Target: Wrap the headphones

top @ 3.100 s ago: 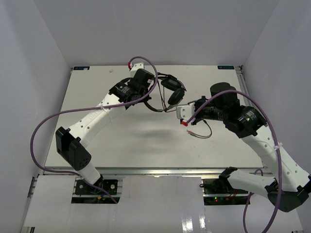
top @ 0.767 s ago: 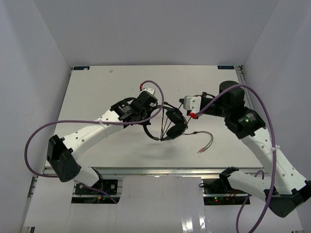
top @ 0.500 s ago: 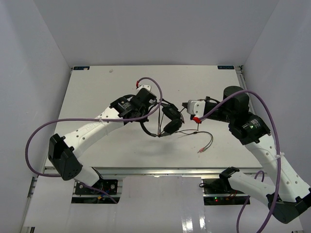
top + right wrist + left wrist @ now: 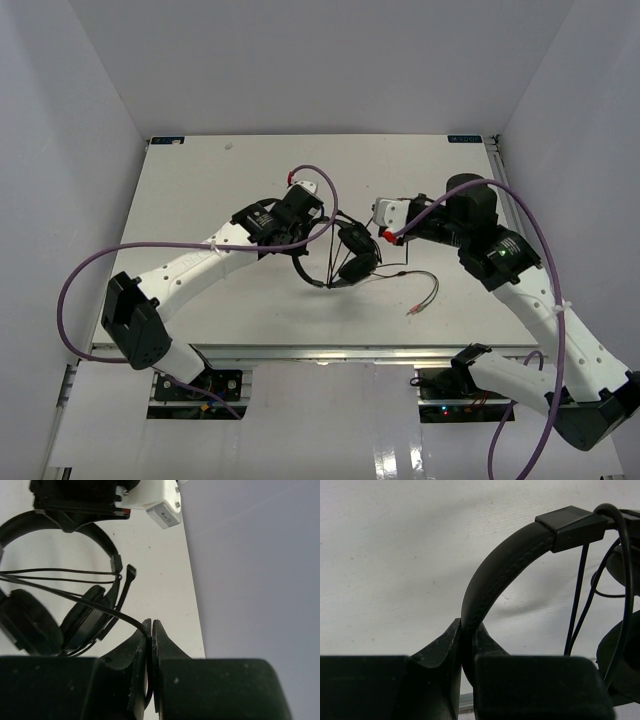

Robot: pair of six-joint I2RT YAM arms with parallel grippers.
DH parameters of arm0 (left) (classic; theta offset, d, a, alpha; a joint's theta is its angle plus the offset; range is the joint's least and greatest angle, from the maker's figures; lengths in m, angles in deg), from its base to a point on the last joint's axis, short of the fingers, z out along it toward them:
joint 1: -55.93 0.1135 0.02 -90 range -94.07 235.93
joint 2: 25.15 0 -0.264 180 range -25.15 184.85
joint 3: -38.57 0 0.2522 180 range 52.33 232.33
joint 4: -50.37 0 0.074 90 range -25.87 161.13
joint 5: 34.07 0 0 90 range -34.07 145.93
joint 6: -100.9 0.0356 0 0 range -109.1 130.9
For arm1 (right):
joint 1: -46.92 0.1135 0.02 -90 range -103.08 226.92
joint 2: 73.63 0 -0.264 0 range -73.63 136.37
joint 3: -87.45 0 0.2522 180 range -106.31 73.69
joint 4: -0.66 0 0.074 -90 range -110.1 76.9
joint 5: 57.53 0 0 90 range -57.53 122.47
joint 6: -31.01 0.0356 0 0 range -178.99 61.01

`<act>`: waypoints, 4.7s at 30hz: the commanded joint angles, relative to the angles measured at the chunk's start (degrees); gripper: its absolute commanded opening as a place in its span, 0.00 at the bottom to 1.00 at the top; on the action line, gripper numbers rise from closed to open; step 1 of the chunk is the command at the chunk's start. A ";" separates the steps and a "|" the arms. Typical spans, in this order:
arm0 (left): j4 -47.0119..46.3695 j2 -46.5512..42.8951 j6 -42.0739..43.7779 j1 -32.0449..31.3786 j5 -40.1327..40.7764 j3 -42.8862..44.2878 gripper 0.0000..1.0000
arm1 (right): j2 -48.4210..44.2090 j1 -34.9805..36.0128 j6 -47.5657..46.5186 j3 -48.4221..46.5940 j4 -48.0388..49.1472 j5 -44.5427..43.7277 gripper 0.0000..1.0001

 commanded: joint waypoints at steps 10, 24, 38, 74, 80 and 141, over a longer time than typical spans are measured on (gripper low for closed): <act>-7.79 -7.20 10.21 -4.20 -12.91 -4.25 0.00 | 10.19 0.01 1.84 -4.39 12.82 -1.15 0.08; -11.13 -13.35 11.02 -6.98 -16.11 -7.09 0.00 | 11.93 -2.45 2.77 -0.51 14.09 0.35 0.08; -11.51 -17.02 9.86 -7.16 -18.23 -6.13 0.00 | 10.05 -8.60 7.63 4.88 14.42 7.25 0.08; -0.49 -9.53 2.00 -9.14 -12.22 22.19 0.00 | 21.43 -11.70 65.29 31.89 76.44 44.80 0.30; -0.97 -7.78 -1.47 -9.09 -6.77 28.64 0.00 | 22.91 -11.00 67.53 33.21 82.01 47.07 0.30; -6.11 -11.00 -11.04 12.15 11.26 19.22 0.00 | 2.49 -3.76 -3.14 0.29 -19.40 23.91 0.08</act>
